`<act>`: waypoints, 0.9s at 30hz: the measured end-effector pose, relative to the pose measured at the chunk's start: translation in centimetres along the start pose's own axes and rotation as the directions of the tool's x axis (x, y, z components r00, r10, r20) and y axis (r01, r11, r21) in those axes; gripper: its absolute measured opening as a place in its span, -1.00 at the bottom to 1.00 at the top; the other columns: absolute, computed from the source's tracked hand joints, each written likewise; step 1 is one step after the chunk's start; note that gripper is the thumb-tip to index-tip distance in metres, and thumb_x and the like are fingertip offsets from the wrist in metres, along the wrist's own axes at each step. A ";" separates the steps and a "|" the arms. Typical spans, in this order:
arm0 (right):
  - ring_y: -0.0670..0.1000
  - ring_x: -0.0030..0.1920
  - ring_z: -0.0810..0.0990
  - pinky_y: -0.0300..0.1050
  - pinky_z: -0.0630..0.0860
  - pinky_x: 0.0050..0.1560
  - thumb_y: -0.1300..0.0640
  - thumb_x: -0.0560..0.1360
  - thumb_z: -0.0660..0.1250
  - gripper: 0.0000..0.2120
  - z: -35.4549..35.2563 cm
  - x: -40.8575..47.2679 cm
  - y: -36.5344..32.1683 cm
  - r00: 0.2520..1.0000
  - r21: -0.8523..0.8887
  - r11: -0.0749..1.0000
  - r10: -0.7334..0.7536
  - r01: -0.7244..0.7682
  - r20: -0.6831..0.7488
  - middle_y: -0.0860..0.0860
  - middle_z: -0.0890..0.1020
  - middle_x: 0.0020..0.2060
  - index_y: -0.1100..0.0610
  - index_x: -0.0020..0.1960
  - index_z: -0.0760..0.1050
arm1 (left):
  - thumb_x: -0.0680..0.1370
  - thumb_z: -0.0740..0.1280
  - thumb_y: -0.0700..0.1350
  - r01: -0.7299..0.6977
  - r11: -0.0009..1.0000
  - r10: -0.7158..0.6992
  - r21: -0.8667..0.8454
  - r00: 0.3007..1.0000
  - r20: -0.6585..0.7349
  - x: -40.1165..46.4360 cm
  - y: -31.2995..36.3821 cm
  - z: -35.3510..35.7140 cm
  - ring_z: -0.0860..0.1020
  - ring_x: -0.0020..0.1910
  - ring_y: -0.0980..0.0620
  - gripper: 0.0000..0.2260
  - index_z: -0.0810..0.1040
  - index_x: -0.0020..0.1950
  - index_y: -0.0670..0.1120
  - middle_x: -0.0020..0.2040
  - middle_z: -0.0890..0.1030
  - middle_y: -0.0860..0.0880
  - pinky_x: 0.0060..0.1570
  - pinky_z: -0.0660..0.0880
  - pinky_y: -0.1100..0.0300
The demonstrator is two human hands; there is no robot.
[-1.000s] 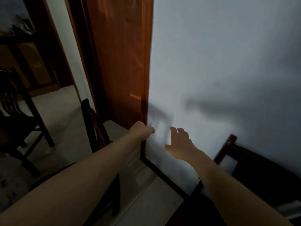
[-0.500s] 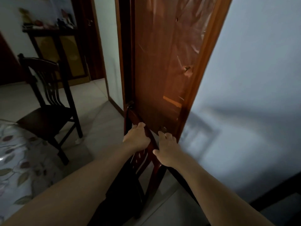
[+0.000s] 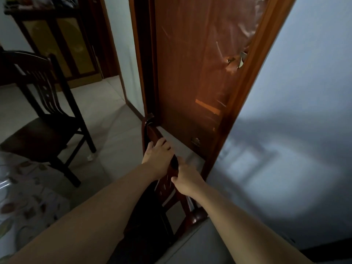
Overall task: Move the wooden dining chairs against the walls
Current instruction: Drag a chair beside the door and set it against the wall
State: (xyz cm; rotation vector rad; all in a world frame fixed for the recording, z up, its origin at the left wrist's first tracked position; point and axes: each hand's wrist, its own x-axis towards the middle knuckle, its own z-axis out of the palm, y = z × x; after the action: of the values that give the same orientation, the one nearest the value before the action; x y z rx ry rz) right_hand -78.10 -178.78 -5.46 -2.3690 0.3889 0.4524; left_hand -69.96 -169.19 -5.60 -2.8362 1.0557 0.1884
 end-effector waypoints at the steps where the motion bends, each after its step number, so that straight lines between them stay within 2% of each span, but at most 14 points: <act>1: 0.15 0.03 0.62 -0.02 0.58 -0.07 0.18 0.55 0.24 -0.49 0.2 0.4 0.0 1.000 0.051 0.999 0.015 -0.014 -0.006 0.16 0.57 0.12 0.09 0.44 0.13 | 0.48 0.33 -0.17 -0.021 0.999 0.021 0.034 1.000 -0.003 0.6 -0.4 0.1 0.03 0.53 -0.08 -0.45 0.29 0.46 -0.03 0.51 0.21 -0.03 0.42 0.11 -0.13; 5: 0.09 -0.05 0.62 -0.12 0.54 -0.17 0.20 0.53 0.26 -0.62 0.7 1.2 -0.5 0.994 0.147 0.985 0.102 -0.095 -0.041 0.12 0.58 0.06 0.11 0.33 0.29 | 0.49 0.27 -0.23 -0.125 0.986 0.132 0.108 0.989 -0.060 1.9 -2.0 0.5 0.17 0.46 -0.07 -0.56 0.38 0.37 -0.03 0.40 0.34 -0.05 0.42 0.10 -0.13; 7: 0.07 -0.12 0.62 -0.10 0.55 -0.17 0.19 0.49 0.28 -0.78 0.8 2.0 -0.9 0.979 0.155 0.972 0.188 -0.175 -0.076 0.07 0.60 -0.08 0.12 0.13 0.44 | 0.49 0.26 -0.24 -0.190 0.973 0.203 0.130 0.975 -0.094 2.7 -3.0 0.7 0.25 0.40 -0.06 -0.59 0.41 0.33 -0.04 0.32 0.40 -0.05 0.42 0.11 -0.12; 9: 0.03 -0.26 0.57 -0.09 0.55 -0.22 0.20 0.44 0.30 -0.94 0.6 2.5 -1.2 0.957 0.180 0.948 0.279 -0.262 -0.077 0.01 0.55 -0.26 0.10 -0.10 0.47 | 0.49 0.26 -0.24 -0.233 0.961 0.249 0.148 0.964 -0.095 3.2 -3.7 1.0 0.28 0.38 -0.07 -0.59 0.41 0.33 -0.05 0.30 0.42 -0.06 0.42 0.10 -0.12; 10: 0.02 -0.27 0.56 -0.08 0.56 -0.23 0.21 0.42 0.32 -0.93 0.6 2.7 -1.5 0.947 0.176 0.938 0.313 -0.297 -0.070 0.00 0.53 -0.28 0.10 -0.11 0.47 | 0.49 0.27 -0.22 -0.253 0.954 0.270 0.159 0.958 -0.096 3.5 -3.9 1.2 0.29 0.38 -0.08 -0.60 0.40 0.34 -0.06 0.30 0.42 -0.06 0.42 0.10 -0.12; 11: 0.03 -0.23 0.57 -0.08 0.57 -0.19 0.21 0.42 0.33 -0.86 0.6 2.8 -1.7 0.942 0.151 0.936 0.330 -0.318 -0.065 0.01 0.53 -0.25 0.13 -0.03 0.48 | 0.50 0.27 -0.20 -0.276 0.946 0.296 0.171 0.949 -0.104 3.7 -4.1 1.4 0.31 0.37 -0.08 -0.61 0.40 0.33 -0.06 0.29 0.44 -0.06 0.41 0.11 -0.10; 13: 0.08 -0.04 0.59 -0.08 0.59 -0.06 0.23 0.41 0.34 -0.62 0.5 2.9 -2.0 0.939 0.081 0.939 0.339 -0.333 -0.066 0.07 0.56 -0.03 0.18 0.22 0.42 | 0.49 0.30 -0.15 -0.331 0.926 0.355 0.182 0.927 -0.121 4.1 -4.2 1.6 0.38 0.30 -0.06 -0.64 0.41 0.29 -0.04 0.25 0.49 -0.04 0.34 0.16 -0.02; 15: 0.12 0.09 0.58 -0.04 0.59 0.05 0.24 0.40 0.35 -0.54 0.5 2.6 -2.1 0.943 0.043 0.945 0.327 -0.324 -0.068 0.12 0.54 0.12 0.21 0.29 0.38 | 0.46 0.34 -0.17 -0.390 0.901 0.416 0.192 0.902 -0.119 4.4 -4.2 1.1 0.46 0.21 -0.03 -0.67 0.44 0.21 -0.03 0.17 0.55 -0.01 0.24 0.23 0.05; 17: 0.11 0.03 0.59 -0.05 0.59 -0.02 0.25 0.40 0.36 -0.59 0.5 2.1 -2.1 0.949 0.025 0.951 0.309 -0.308 -0.069 0.13 0.56 0.08 0.21 0.24 0.41 | 0.44 0.34 -0.21 -0.447 0.864 0.478 0.230 0.873 -0.097 4.6 -4.4 0.1 0.52 0.09 -0.01 -0.75 0.48 0.09 -0.01 0.07 0.59 0.02 0.14 0.27 0.10; 20: 0.09 -0.15 0.56 -0.10 0.54 -0.18 0.28 0.40 0.37 -0.74 0.7 0.7 -2.1 0.954 0.028 0.959 0.282 -0.280 -0.105 0.10 0.53 -0.15 0.23 0.08 0.47 | 0.44 0.30 -0.27 -0.534 0.804 0.566 0.261 0.823 -0.060 4.6 -4.2 -1.3 0.55 -0.01 0.00 -0.82 0.50 -0.10 0.01 -0.03 0.61 0.03 0.04 0.23 0.17; 21: 0.10 -0.16 0.58 -0.08 0.56 -0.16 0.28 0.40 0.37 -0.79 0.7 0.2 -2.1 0.953 0.027 0.961 0.275 -0.274 -0.128 0.09 0.53 -0.20 0.22 0.02 0.48 | 0.44 0.29 -0.27 -0.561 0.778 0.594 0.282 0.803 -0.042 4.6 -3.9 -1.8 0.55 -0.03 0.00 -0.83 0.51 -0.12 0.00 -0.04 0.61 0.02 0.00 0.20 0.19; 24: 0.11 -0.11 0.63 -0.07 0.61 -0.12 0.28 0.40 0.38 -0.79 -0.1 -1.6 -1.5 0.941 0.014 0.960 0.278 -0.280 -0.193 0.11 0.59 -0.14 0.22 0.03 0.50 | 0.44 0.35 -0.22 -0.623 0.702 0.658 0.345 0.753 0.022 4.5 -2.2 -3.1 0.55 -0.02 -0.01 -0.89 0.57 -0.09 -0.04 -0.04 0.61 0.00 0.02 0.24 0.19; 27: 0.04 -0.22 0.61 -0.15 0.57 -0.26 0.29 0.39 0.36 -0.88 -1.7 -2.9 -0.4 0.943 -0.040 0.960 0.263 -0.276 -0.206 0.05 0.57 -0.25 0.19 -0.07 0.51 | 0.43 0.40 -0.21 -0.637 0.705 0.657 0.312 0.752 0.050 4.6 -0.3 -4.5 0.57 -0.03 -0.07 -0.89 0.58 -0.07 -0.08 -0.03 0.61 -0.04 -0.06 0.41 0.12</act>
State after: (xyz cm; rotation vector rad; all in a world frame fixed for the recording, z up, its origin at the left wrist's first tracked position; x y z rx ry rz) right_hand -80.20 -179.19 -2.75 -2.4448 0.8101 0.3577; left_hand -65.95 -172.59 -1.83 -2.0914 1.8804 -0.0238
